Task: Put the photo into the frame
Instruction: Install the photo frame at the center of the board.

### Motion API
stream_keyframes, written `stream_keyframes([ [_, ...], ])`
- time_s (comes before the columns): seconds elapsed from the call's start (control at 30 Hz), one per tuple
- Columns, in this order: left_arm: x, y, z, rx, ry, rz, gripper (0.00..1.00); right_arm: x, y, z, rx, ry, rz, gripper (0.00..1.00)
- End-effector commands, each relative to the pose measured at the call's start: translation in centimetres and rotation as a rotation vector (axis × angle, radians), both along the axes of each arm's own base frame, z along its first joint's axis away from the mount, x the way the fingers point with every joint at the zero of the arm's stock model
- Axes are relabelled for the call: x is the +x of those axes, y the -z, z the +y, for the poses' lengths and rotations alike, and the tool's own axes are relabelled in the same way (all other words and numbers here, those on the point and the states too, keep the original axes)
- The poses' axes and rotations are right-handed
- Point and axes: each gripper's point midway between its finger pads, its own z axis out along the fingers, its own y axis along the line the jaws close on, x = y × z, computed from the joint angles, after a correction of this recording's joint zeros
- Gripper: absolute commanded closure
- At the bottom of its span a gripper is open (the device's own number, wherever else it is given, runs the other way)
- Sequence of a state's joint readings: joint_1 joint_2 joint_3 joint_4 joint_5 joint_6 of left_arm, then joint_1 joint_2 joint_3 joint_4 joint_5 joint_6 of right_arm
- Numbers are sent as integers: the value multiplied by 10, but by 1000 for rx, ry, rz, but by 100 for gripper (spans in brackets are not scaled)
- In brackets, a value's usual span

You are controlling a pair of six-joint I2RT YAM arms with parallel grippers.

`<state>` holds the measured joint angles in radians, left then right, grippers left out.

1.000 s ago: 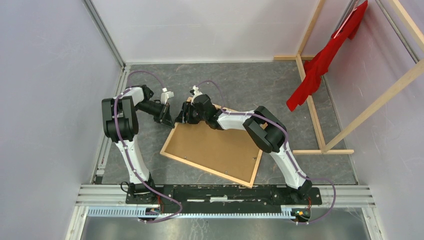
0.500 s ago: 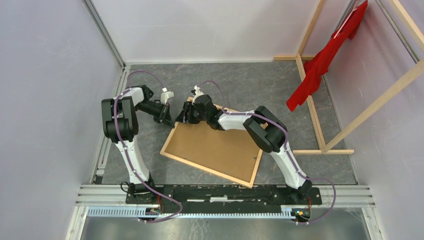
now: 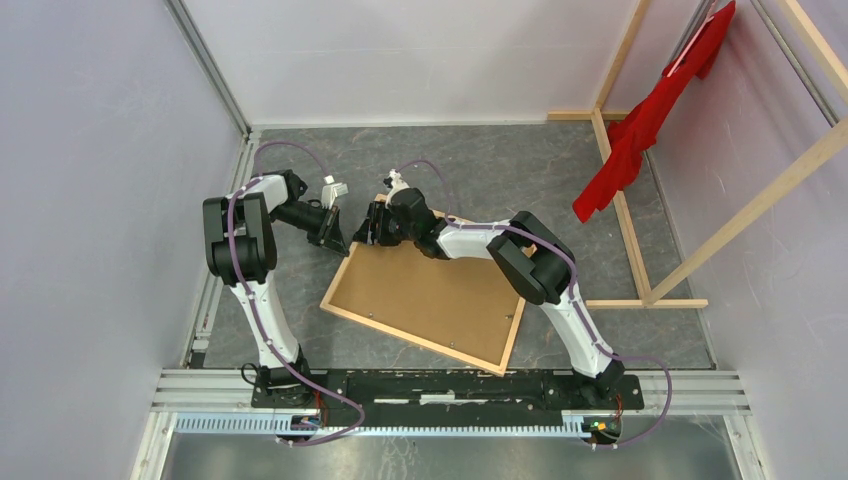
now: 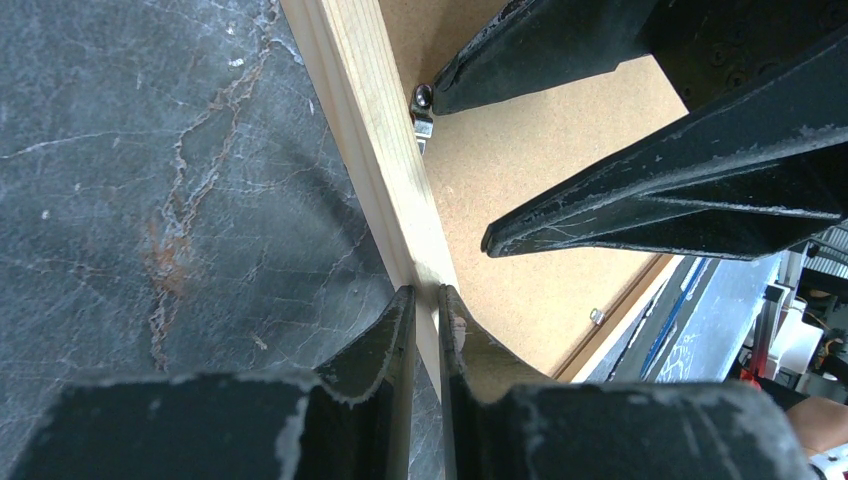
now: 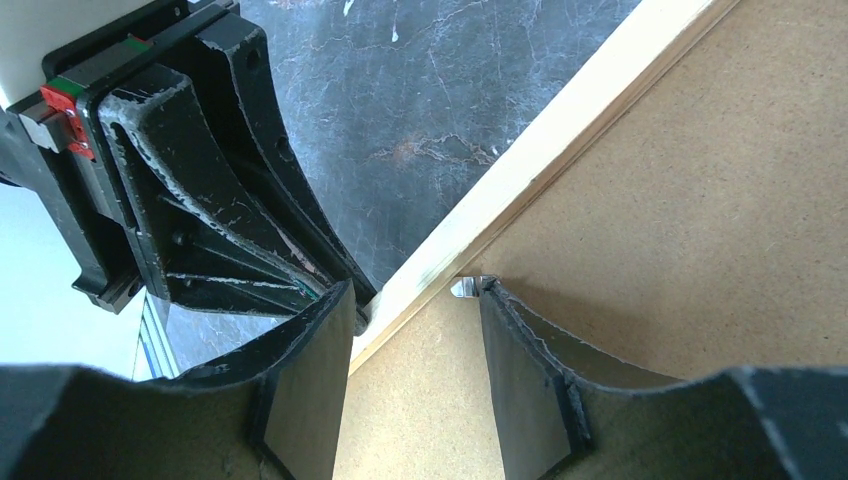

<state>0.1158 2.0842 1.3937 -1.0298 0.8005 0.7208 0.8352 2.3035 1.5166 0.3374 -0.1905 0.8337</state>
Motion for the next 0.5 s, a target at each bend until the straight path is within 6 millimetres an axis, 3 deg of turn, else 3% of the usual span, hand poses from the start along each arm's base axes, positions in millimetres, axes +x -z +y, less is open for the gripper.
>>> stream_keyframes([
  [0.0, -10, 22, 9, 86, 64, 3, 81, 8, 1, -3, -28, 16, -4, 44],
  [0.47, -10, 22, 9, 85, 64, 4, 81, 10, 6, 6, 0, 9, 20, 44],
])
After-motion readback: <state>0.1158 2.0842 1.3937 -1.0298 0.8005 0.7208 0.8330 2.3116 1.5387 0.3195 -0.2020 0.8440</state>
